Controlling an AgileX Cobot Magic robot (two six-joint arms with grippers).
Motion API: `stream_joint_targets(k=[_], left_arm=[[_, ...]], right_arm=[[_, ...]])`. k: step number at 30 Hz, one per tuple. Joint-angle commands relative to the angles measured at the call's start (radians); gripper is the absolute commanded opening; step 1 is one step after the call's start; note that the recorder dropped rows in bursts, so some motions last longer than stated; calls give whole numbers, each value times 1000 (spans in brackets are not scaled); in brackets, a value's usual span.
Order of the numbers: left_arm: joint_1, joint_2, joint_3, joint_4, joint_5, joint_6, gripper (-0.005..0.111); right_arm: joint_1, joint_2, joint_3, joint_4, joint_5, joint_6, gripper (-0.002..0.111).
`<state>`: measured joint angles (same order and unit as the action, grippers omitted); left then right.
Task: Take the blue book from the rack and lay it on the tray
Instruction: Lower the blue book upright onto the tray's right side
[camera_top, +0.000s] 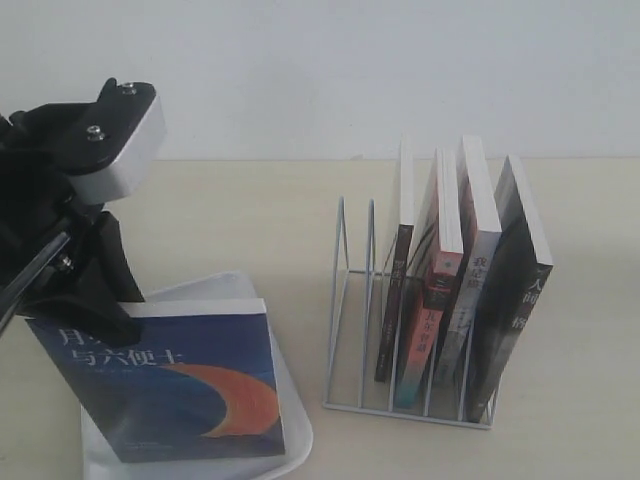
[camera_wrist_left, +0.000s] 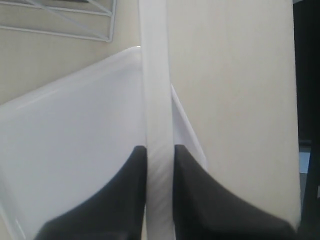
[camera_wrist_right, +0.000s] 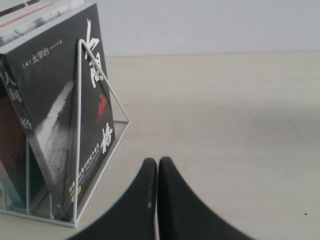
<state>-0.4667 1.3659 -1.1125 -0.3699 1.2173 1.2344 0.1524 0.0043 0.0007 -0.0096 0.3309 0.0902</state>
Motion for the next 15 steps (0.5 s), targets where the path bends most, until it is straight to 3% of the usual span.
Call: stream_joint_targets(k=[1, 15], left_arm=[[9, 2, -33, -63, 4, -11, 4], [9, 2, -40, -86, 4, -174, 4]], right_arm=[[-3, -4, -1, -4, -8, 1, 0], [-3, -4, -1, -4, -8, 1, 0]])
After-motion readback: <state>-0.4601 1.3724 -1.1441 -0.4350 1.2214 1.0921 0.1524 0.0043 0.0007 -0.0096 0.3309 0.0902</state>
